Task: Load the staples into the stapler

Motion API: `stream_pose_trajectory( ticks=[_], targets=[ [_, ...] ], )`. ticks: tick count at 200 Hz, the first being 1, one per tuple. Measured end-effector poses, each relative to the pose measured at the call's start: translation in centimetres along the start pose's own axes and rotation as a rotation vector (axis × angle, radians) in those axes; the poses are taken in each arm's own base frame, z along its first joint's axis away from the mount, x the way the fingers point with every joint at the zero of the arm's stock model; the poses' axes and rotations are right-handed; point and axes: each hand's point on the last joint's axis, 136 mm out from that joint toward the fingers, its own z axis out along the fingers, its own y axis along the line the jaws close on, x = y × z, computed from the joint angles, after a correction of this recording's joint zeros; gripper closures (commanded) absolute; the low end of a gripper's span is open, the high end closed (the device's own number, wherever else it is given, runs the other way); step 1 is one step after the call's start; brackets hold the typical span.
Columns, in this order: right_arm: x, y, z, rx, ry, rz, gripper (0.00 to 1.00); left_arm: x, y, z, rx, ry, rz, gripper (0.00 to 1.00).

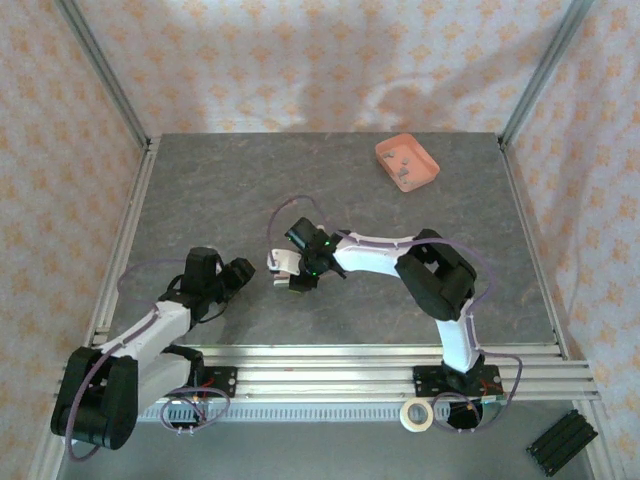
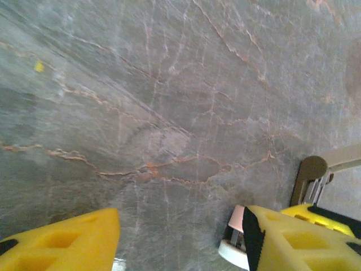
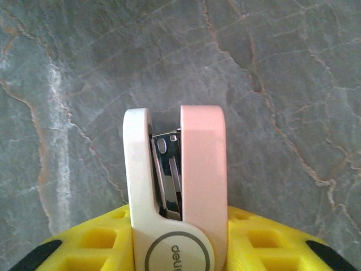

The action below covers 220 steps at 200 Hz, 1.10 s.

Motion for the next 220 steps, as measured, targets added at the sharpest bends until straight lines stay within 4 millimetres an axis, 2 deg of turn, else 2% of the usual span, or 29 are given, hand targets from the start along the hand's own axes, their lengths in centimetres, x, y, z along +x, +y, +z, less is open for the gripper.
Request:
stream_pose_trajectory(
  ticks=[33,72,100,139,182,220],
  targets=[
    [0.5,-0.8,-0.4,0.034,-0.029,0.005,0.68,0.9,-1.7,1.0,0.108,0.068,-0.001,0.36],
    [1.4,0.2,-3.3,0.113,-0.101,-0.006,0.71,1.0,-6.0,1.6,0.325,0.131,-0.006,0.36],
    [0.5,-0.2,-5.6,0.198,-0.194,-0.006,0.71,1.3,-8.7,1.4,0.461,0.160,0.004,0.36],
    [-1.1,-1.0,-8.0,0.277,-0.292,0.004,0.72,3.6,-12.3,0.4,0.603,0.216,0.088,0.37],
    [-2.1,-1.3,-9.7,0.313,-0.355,0.022,0.72,5.4,-13.6,-0.4,0.640,0.249,0.176,0.39],
    [-2.6,-1.1,-10.6,0.321,-0.388,0.019,0.72,4.8,-15.0,-1.6,0.650,0.203,0.271,0.44]
  ],
)
